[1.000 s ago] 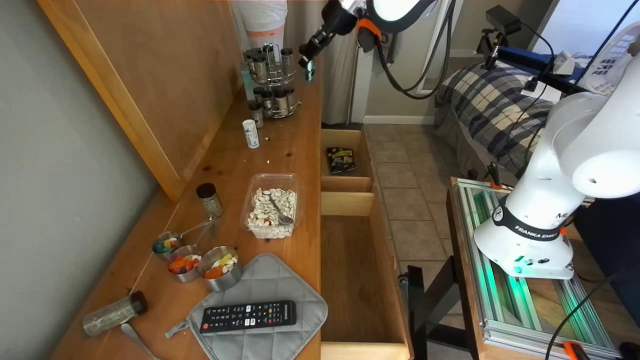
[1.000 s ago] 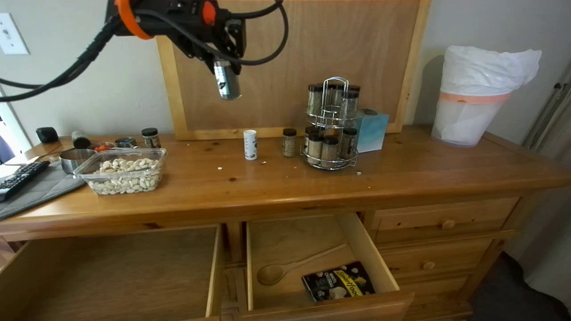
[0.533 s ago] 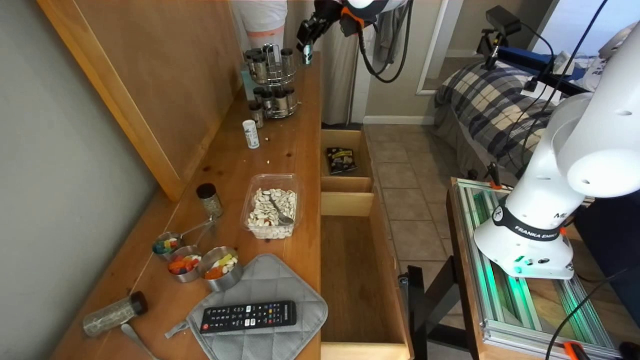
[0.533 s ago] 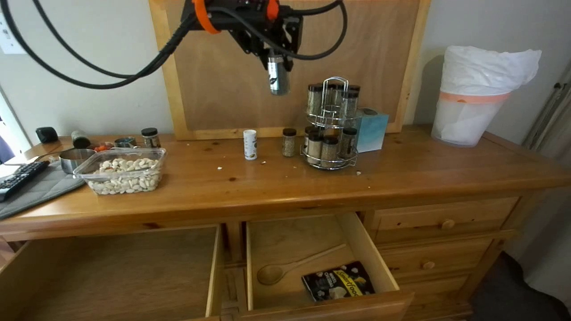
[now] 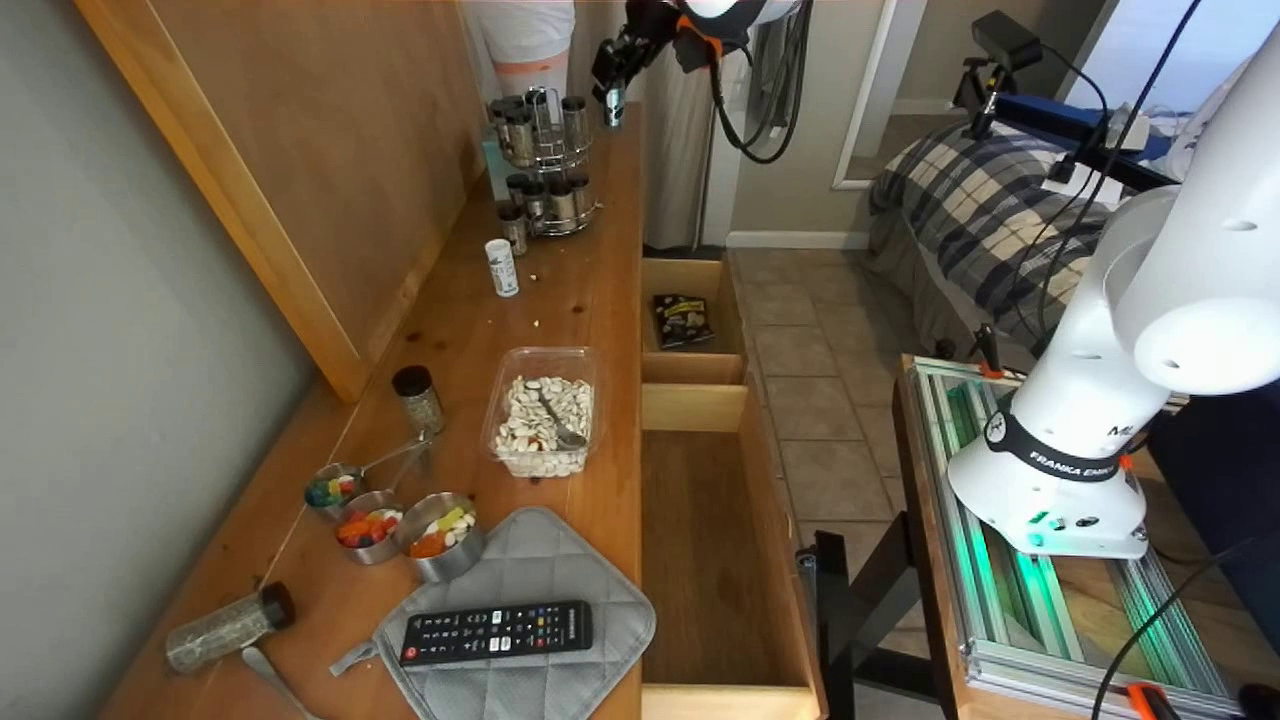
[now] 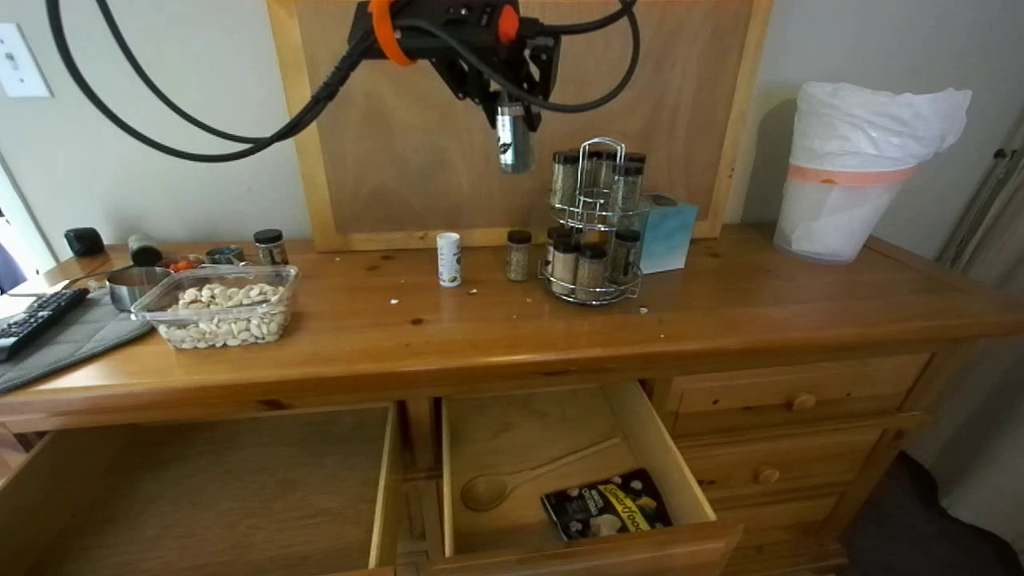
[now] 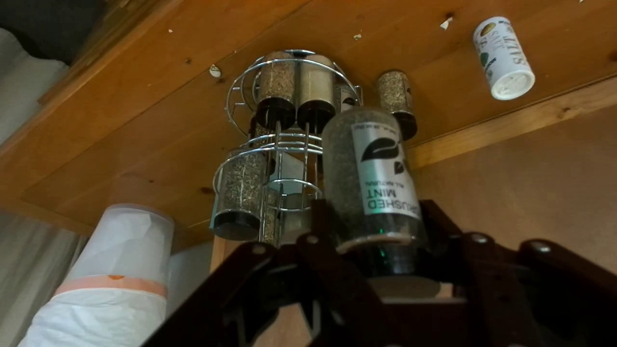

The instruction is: Put the spice bottle on the rack

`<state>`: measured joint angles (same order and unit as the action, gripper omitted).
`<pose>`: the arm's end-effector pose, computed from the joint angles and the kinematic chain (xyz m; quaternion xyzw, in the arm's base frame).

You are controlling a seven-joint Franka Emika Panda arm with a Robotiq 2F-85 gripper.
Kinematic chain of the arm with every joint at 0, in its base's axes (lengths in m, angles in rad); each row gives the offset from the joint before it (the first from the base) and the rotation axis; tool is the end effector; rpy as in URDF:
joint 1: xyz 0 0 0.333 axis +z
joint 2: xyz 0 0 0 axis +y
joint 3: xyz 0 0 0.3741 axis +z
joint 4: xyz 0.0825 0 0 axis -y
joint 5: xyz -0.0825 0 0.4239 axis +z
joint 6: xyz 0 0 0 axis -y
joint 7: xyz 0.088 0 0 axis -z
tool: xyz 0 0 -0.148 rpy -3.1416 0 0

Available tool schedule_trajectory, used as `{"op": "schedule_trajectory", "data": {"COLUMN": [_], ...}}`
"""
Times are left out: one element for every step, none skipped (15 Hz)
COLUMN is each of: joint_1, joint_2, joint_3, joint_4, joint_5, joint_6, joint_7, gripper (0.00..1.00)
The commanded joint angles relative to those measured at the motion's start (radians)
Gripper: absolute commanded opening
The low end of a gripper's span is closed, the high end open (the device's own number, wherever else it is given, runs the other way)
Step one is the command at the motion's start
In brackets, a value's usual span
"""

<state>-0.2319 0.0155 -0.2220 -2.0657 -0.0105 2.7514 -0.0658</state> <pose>0.5929 -0.2883 0.5096 0.9274 -0.1777 0.3167 0.0895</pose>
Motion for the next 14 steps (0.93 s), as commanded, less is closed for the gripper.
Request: {"op": "schedule_trajectory", "data": {"joint_1": [0.001, 0.001, 0.003, 0.002, 0.004, 0.004, 0.004, 0.002, -0.001, -0.004, -0.006, -0.007, -0.012, -0.015], "joint_2": [0.000, 0.000, 0.007, 0.031, 0.054, 0.075, 0.102, 0.128, 0.166, 0.195, 0.222, 0.251, 0.275, 0.297], "joint_3": [-0.002, -0.002, 0.001, -0.001, 0.003, 0.004, 0.008, 0.010, 0.015, 0.019, 0.023, 0.019, 0.021, 0.017], "joint_4": [0.002, 0.002, 0.015, 0.038, 0.066, 0.089, 0.123, 0.153, 0.198, 0.232, 0.266, 0.304, 0.338, 0.369], "joint_5": [0.000, 0.000, 0.017, 0.001, 0.033, 0.044, 0.074, 0.084, 0.106, 0.119, 0.128, 0.122, 0.133, 0.129], "joint_6": [-0.003, -0.003, -0.008, 0.003, -0.012, -0.023, -0.044, -0.057, -0.078, -0.094, -0.110, -0.118, -0.135, -0.143], "joint_7": [0.000, 0.000, -0.003, 0.018, 0.008, 0.014, 0.003, 0.008, 0.008, 0.012, 0.019, 0.044, 0.053, 0.074], "gripper": [0.48, 0.23, 0.23, 0.23, 0.23, 0.23, 0.23, 0.23, 0.23, 0.23, 0.23, 0.23, 0.23, 0.23]}}
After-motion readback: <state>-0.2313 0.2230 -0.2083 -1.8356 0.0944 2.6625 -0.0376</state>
